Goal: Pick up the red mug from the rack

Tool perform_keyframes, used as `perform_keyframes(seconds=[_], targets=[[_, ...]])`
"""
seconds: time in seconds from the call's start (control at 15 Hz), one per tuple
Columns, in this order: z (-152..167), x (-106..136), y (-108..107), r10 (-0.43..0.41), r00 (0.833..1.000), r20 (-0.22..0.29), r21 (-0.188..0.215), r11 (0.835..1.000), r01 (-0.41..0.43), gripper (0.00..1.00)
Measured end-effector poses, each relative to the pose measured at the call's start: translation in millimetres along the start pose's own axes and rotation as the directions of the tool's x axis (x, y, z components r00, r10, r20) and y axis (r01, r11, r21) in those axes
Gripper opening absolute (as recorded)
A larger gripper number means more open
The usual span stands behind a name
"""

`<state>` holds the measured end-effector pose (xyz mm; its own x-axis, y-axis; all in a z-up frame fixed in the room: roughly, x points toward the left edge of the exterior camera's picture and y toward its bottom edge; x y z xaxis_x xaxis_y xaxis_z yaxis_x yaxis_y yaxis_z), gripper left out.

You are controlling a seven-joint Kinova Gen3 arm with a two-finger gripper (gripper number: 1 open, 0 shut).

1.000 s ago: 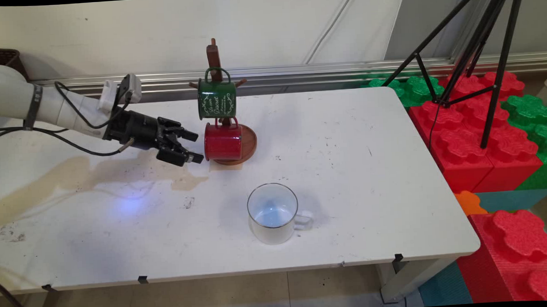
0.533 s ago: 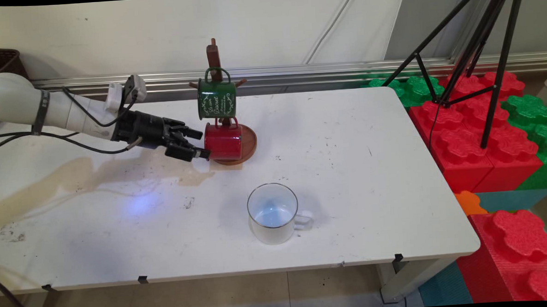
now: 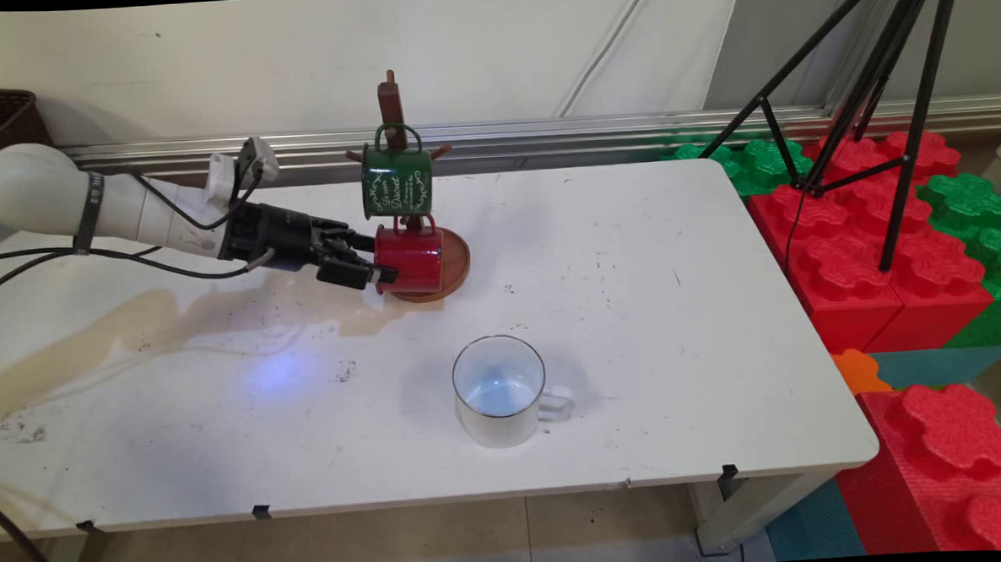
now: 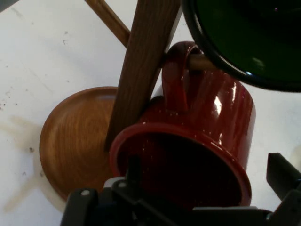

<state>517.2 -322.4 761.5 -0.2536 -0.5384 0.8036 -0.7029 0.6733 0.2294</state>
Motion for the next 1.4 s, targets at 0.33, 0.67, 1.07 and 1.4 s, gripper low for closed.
perform_keyframes(seconds=[0.33, 0.67, 1.07, 1.4], targets=[[4.5, -2.1, 0.5, -0.019, 1.000, -0.008, -0.003, 1.000, 0.019, 1.00], [5.1, -6.9, 0.6, -0.033, 0.999, -0.003, -0.005, 0.999, 0.033, 1.00], [7.7, -9.0, 1.5, -0.048, 0.999, -0.005, -0.009, 0.999, 0.048, 1.00], [9.3, -9.1, 1.8, -0.054, 0.998, -0.010, -0.010, 0.998, 0.054, 0.00]])
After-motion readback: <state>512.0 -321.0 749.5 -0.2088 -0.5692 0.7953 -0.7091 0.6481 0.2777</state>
